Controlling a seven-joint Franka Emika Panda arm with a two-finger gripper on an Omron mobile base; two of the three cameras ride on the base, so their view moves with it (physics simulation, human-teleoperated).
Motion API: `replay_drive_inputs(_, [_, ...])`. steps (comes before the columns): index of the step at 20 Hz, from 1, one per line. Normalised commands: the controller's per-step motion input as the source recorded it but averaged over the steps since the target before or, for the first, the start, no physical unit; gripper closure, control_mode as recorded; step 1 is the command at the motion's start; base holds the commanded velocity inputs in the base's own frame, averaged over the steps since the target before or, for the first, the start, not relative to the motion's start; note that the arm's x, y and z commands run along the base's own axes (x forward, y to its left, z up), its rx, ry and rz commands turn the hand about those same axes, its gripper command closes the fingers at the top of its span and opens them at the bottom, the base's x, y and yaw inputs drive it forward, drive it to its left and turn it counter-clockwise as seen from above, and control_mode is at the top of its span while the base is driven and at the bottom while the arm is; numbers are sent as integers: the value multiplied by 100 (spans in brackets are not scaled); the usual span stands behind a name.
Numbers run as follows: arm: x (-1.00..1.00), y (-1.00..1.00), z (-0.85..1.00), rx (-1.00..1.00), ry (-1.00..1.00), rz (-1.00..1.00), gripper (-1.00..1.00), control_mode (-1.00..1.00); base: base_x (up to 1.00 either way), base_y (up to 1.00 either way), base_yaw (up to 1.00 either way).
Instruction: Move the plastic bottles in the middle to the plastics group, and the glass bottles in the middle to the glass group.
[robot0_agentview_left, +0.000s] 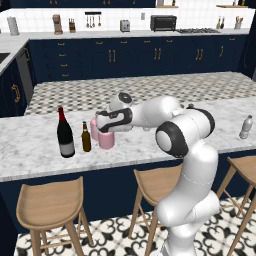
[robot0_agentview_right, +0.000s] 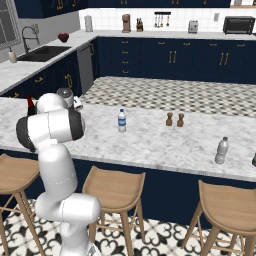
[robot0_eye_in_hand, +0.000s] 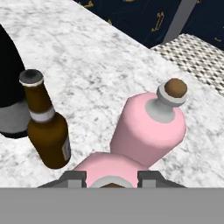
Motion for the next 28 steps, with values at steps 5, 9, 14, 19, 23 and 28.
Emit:
replay_drive_inputs(5, [0, 3, -50, 1, -3, 0, 100, -100, 0, 0, 0])
replay_drive_inputs(9, [1, 0, -18, 0, -10, 0, 100, -100, 0, 0, 0])
replay_drive_inputs(14, [1, 0, -1, 0, -5, 0, 100, -100, 0, 0, 0])
replay_drive_inputs(19, [0, -5, 4, 0, 0, 0, 100, -100, 0, 0, 0])
replay_drive_inputs(23, [12, -19, 15, 2, 1, 0, 100, -100, 0, 0, 0])
replay_drive_inputs(28, [8, -3, 4, 7, 5, 0, 100, -100, 0, 0, 0])
